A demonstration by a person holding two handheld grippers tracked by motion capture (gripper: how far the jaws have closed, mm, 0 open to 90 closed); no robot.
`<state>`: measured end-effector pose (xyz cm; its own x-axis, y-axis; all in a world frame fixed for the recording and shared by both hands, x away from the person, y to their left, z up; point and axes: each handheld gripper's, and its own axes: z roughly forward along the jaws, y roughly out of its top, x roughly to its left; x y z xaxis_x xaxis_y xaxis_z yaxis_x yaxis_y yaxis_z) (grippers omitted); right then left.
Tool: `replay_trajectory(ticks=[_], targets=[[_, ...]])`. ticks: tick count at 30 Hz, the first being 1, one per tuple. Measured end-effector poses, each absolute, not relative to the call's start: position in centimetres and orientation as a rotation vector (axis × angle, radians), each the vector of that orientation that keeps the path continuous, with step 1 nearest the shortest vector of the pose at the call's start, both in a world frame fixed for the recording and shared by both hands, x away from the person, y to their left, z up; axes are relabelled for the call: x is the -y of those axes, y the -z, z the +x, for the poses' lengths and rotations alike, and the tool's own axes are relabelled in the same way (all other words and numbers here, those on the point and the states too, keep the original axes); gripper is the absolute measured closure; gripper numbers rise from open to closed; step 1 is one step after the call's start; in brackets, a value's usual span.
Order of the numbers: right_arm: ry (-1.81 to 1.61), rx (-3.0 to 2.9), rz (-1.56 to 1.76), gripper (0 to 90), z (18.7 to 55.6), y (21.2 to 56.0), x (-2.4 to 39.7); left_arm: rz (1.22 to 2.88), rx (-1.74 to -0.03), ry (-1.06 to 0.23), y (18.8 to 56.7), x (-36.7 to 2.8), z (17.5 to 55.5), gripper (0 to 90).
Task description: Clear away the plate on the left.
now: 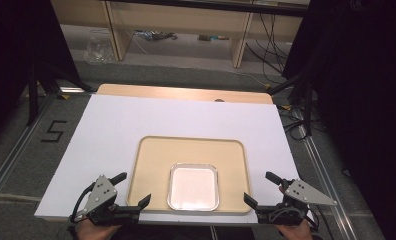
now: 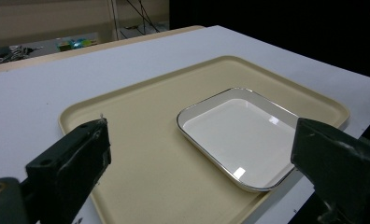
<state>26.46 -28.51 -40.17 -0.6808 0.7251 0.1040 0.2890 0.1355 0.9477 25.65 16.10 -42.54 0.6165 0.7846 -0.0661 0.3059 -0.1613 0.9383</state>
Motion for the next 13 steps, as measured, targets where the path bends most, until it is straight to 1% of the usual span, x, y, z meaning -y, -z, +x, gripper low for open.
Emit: replay_trajectory(ticks=[10,13], targets=[[-1.55,-2.039,0.971,2.2,26.51,40.19,28.53,1.744,-0.886,-0.542,42.53,-16.17,25.83,4.5],[-1.549,-2.04,0.972,2.3,26.52,40.2,28.52,1.748,-0.879,-0.523,42.57,-16.09,25.9,5.2]])
